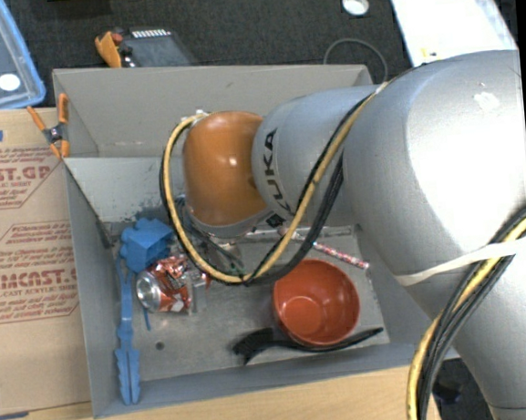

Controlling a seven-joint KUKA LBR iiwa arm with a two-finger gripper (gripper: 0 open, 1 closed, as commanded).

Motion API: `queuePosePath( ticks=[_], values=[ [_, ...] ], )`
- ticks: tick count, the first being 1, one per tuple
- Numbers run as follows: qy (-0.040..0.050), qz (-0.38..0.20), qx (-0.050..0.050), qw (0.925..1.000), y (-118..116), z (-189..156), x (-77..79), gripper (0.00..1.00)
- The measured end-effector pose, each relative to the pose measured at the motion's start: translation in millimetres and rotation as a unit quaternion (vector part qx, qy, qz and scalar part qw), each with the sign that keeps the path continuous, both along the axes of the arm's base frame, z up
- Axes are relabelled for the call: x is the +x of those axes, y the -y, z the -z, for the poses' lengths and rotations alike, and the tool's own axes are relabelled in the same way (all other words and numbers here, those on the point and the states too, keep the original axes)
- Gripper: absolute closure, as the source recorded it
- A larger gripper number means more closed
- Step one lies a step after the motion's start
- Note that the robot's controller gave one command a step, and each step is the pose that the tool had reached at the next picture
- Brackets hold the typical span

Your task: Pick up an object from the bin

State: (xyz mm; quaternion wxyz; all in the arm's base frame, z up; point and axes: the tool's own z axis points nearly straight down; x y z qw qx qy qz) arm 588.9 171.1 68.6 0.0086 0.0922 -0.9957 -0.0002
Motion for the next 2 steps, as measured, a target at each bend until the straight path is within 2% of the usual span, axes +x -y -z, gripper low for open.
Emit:
queuePosePath(
  ticks=[1,2],
  values=[
    [0.0015,0.002,0.001,1.0,-0.2,-36.9,-0.7,1.0],
    [0.007,0.002,0.002,1.0,-0.8,-80.7,2.5,1.0]
  ],
)
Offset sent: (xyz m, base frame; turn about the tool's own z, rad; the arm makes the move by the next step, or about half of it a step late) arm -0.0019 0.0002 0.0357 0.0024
